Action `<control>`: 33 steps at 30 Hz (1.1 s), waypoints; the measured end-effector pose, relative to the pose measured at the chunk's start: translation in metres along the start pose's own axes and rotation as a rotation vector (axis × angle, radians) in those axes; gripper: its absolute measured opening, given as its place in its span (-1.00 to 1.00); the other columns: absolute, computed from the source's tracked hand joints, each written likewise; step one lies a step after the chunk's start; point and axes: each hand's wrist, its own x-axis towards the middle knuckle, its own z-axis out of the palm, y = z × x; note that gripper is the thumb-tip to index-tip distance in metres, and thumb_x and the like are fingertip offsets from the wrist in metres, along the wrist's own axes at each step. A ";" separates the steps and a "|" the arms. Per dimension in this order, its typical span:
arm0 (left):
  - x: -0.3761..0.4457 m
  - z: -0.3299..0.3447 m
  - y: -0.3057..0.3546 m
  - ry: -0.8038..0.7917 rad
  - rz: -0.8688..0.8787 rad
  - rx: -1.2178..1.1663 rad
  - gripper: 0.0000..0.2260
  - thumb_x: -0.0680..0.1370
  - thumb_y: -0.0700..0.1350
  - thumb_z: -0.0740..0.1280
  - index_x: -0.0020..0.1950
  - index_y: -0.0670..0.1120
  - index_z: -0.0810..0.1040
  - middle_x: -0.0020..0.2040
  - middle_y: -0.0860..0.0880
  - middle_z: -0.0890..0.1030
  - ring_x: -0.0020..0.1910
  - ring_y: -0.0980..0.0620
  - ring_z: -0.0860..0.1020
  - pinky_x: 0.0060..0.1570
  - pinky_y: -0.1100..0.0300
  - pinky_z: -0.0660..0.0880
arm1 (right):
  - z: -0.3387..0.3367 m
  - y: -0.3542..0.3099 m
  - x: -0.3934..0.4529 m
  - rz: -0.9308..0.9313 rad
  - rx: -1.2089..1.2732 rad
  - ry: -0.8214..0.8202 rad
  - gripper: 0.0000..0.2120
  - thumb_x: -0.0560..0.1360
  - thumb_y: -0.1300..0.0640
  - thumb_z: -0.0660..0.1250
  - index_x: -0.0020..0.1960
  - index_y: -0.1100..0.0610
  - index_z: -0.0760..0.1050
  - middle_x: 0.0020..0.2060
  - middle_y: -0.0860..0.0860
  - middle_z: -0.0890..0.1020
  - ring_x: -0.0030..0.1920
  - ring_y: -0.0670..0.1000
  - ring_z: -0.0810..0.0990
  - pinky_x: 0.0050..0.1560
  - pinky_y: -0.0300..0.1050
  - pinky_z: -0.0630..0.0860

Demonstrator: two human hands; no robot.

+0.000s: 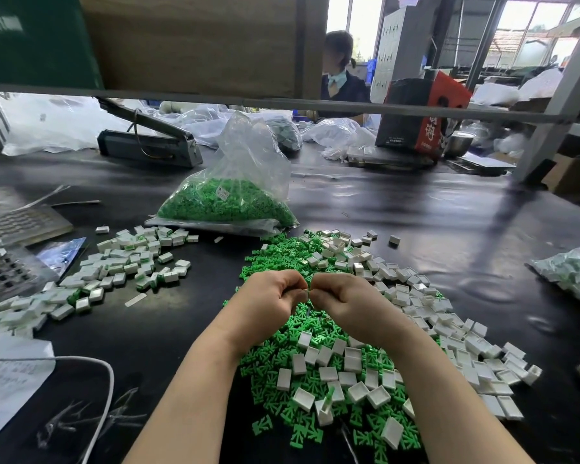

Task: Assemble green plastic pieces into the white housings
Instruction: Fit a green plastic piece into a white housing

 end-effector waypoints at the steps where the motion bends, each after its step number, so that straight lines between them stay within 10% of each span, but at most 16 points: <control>1: 0.000 0.000 0.000 -0.005 0.003 0.005 -0.84 0.58 -0.18 0.33 -0.19 -0.01 0.58 -0.41 0.03 0.46 -0.46 0.10 0.31 -0.43 0.17 0.28 | 0.000 0.000 0.000 -0.001 -0.002 -0.007 -0.77 0.60 0.17 0.26 -0.24 0.04 0.45 -0.44 -0.14 0.44 -0.43 -0.18 0.34 -0.41 -0.32 0.29; 24: -0.003 -0.005 0.000 0.036 0.051 -0.061 -0.84 0.59 -0.18 0.33 -0.15 0.03 0.60 -0.37 0.05 0.54 -0.38 0.07 0.43 -0.35 0.10 0.39 | -0.003 -0.008 -0.003 -0.023 0.024 0.010 -0.75 0.61 0.15 0.27 -0.24 -0.01 0.43 -0.46 -0.15 0.44 -0.46 -0.18 0.32 -0.41 -0.31 0.27; 33: -0.005 -0.009 0.010 0.069 0.082 -0.189 -0.93 0.57 -0.20 0.35 -0.06 -0.08 0.62 -0.13 -0.03 0.55 -0.17 0.08 0.51 -0.11 0.17 0.46 | -0.004 -0.001 -0.007 0.130 0.714 -0.159 -0.72 0.57 -0.09 0.27 -0.17 0.11 0.48 -0.40 -0.05 0.46 -0.39 -0.08 0.36 -0.35 -0.28 0.29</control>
